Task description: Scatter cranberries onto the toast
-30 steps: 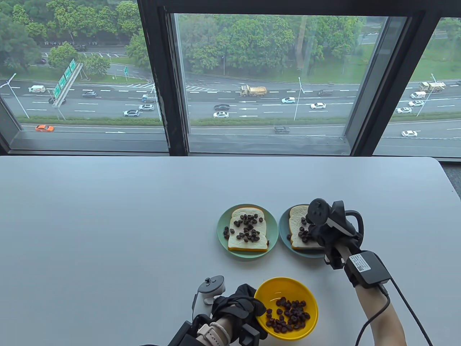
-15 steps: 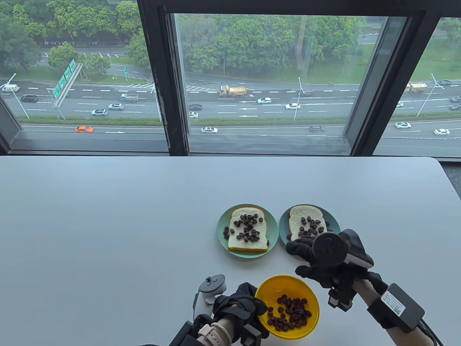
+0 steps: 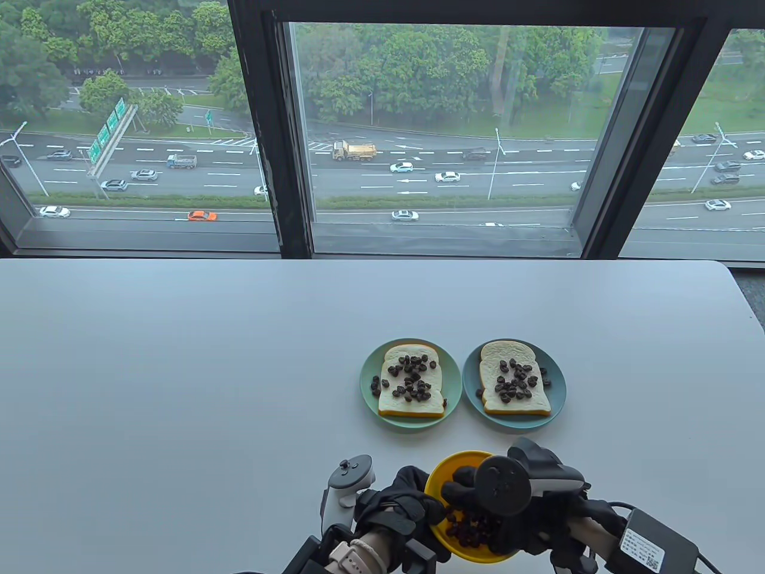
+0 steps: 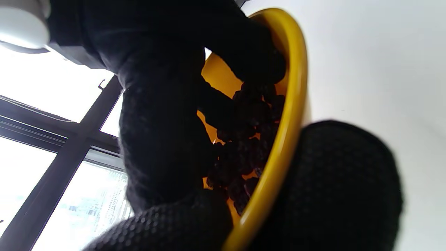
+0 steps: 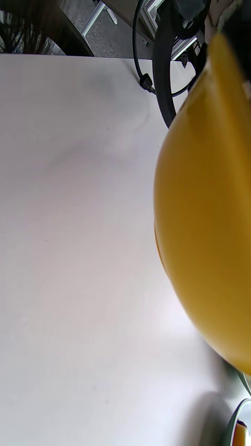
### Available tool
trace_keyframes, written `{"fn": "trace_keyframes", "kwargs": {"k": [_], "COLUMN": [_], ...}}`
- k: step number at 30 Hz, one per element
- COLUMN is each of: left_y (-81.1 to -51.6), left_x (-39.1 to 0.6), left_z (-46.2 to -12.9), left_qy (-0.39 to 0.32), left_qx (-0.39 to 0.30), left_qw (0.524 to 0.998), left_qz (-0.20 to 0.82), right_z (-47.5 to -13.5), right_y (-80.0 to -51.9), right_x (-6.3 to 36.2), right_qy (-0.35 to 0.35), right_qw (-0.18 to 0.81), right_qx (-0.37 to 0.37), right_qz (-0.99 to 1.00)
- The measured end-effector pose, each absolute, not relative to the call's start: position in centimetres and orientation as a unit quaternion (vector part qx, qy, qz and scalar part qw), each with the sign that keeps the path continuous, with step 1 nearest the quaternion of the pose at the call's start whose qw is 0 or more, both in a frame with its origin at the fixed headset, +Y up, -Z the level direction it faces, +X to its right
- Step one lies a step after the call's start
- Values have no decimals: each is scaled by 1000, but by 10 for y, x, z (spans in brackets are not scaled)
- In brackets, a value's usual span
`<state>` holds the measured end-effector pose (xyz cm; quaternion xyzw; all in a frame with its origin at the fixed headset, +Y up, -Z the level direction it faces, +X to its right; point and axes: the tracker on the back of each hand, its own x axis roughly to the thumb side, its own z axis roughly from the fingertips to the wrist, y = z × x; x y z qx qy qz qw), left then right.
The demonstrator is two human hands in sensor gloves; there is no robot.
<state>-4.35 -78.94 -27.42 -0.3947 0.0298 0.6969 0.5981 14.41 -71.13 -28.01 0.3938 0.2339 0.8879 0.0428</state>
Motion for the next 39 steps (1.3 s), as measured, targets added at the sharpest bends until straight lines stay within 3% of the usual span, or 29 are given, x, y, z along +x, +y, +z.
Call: {"fn": "trace_keyframes", "kwargs": {"k": [6,15,21,25,34,39], "left_y": [-792,-799,-800,-801,-802,-803], "left_x": [-41,-40,-41,-42,-45,-42], "left_z": [-273,-274,-274,-274,-276,-275], "left_qy": [19,28,31,41,42,42], "left_qx": [-394,-410,-417,-419,-418,-427], "left_qw": [600,598,621,616,622,612], "left_qz": [696,688,663,666,660,665], "right_z": [-267,-271,-269,-273,-277,-312], "right_y": [-717,-723,-724,-710,-676,-654], "right_x": [126,117,125,135,154,171], "right_qy": [40,86,63,56,35,8], "right_qw": [-66,-99,-60,17,68,77], "right_qx": [425,416,428,416,402,336], "right_qz": [902,900,900,908,912,939]}}
